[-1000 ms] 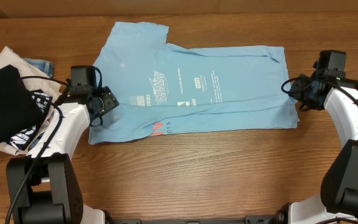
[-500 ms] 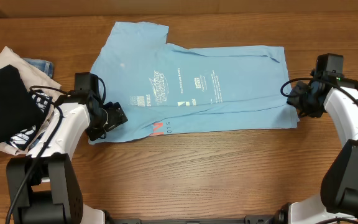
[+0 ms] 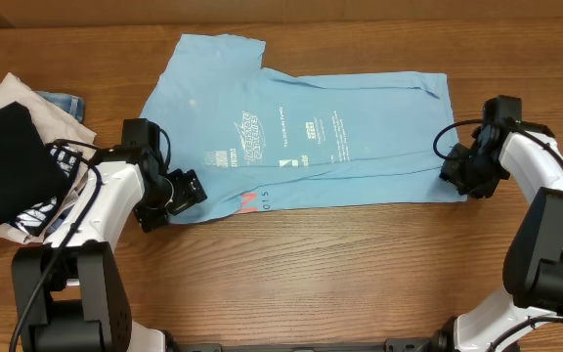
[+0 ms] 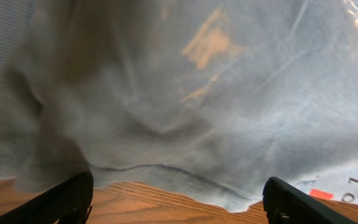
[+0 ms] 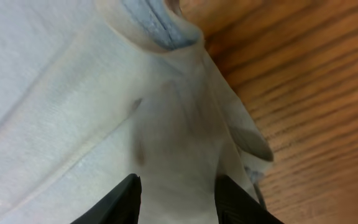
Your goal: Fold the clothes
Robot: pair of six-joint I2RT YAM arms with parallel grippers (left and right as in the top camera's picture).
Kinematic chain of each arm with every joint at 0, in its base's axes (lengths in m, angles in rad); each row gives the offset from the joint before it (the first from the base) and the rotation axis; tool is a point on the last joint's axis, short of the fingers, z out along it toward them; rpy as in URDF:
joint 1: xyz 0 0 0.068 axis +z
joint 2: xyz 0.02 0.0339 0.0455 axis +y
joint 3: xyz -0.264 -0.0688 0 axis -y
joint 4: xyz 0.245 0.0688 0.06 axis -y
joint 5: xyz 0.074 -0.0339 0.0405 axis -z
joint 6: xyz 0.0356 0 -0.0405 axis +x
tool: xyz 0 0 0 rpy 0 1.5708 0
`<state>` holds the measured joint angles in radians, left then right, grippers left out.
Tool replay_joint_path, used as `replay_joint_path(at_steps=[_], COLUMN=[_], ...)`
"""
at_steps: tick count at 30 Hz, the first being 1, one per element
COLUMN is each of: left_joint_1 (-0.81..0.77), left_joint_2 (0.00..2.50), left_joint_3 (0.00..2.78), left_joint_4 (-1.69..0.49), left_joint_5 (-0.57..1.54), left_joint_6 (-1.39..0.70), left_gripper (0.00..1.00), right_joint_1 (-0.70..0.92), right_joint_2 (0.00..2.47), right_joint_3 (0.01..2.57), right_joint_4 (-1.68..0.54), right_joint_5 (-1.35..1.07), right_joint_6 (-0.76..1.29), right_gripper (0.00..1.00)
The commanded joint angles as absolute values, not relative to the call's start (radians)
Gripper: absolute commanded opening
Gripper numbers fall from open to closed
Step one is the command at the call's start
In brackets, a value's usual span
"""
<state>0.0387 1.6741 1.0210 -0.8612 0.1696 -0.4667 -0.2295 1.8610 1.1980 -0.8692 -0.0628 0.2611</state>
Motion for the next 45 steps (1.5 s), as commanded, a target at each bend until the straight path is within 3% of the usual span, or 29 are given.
replay_joint_path(at_steps=[1, 14, 29, 31, 32, 34, 35, 36, 38, 40, 45], left_joint_1=[0.031, 0.031, 0.030, 0.030, 0.030, 0.030, 0.030, 0.030, 0.032, 0.033, 0.034], left_joint_2=[1.679, 1.680, 1.680, 1.680, 1.680, 1.680, 1.680, 1.680, 1.679, 1.679, 1.679], left_joint_3=[1.016, 1.016, 0.963, 0.948, 0.944, 0.945, 0.945, 0.947, 0.955, 0.975, 1.024], left_joint_4=[-0.856, -0.922, -0.857, -0.837, -0.834, -0.833, -0.834, -0.838, -0.852, -0.871, -0.874], left_joint_5=[0.223, 0.168, 0.075, 0.079, 0.079, 0.079, 0.079, 0.079, 0.079, 0.078, 0.070], left_joint_6=[-0.449, -0.411, -0.411, -0.414, -0.416, -0.416, -0.415, -0.415, -0.415, -0.408, -0.395], left_gripper=[0.89, 0.89, 0.80, 0.75, 0.66, 0.46, 0.29, 0.19, 0.15, 0.04, 0.04], right_joint_1=[-0.230, -0.230, -0.230, -0.230, -0.230, -0.230, -0.230, -0.230, -0.230, -0.230, -0.230], right_joint_2=[1.866, 1.866, 1.866, 1.866, 1.866, 1.866, 1.866, 1.866, 1.866, 1.866, 1.866], right_joint_3=[1.196, 1.196, 1.196, 1.196, 1.196, 1.196, 1.196, 1.196, 1.196, 1.196, 1.196], right_joint_4=[-0.844, -0.923, -0.961, -0.961, -0.960, -0.960, -0.957, -0.956, -0.956, -0.957, -0.957], right_joint_5=[-0.107, -0.099, -0.100, -0.100, -0.100, -0.100, -0.100, -0.100, -0.100, -0.101, -0.108], right_joint_6=[0.258, 0.258, 0.262, 0.262, 0.262, 0.262, 0.262, 0.263, 0.263, 0.262, 0.262], right_gripper=[0.42, 0.42, 0.43, 0.43, 0.43, 0.43, 0.43, 0.43, 0.43, 0.43, 0.43])
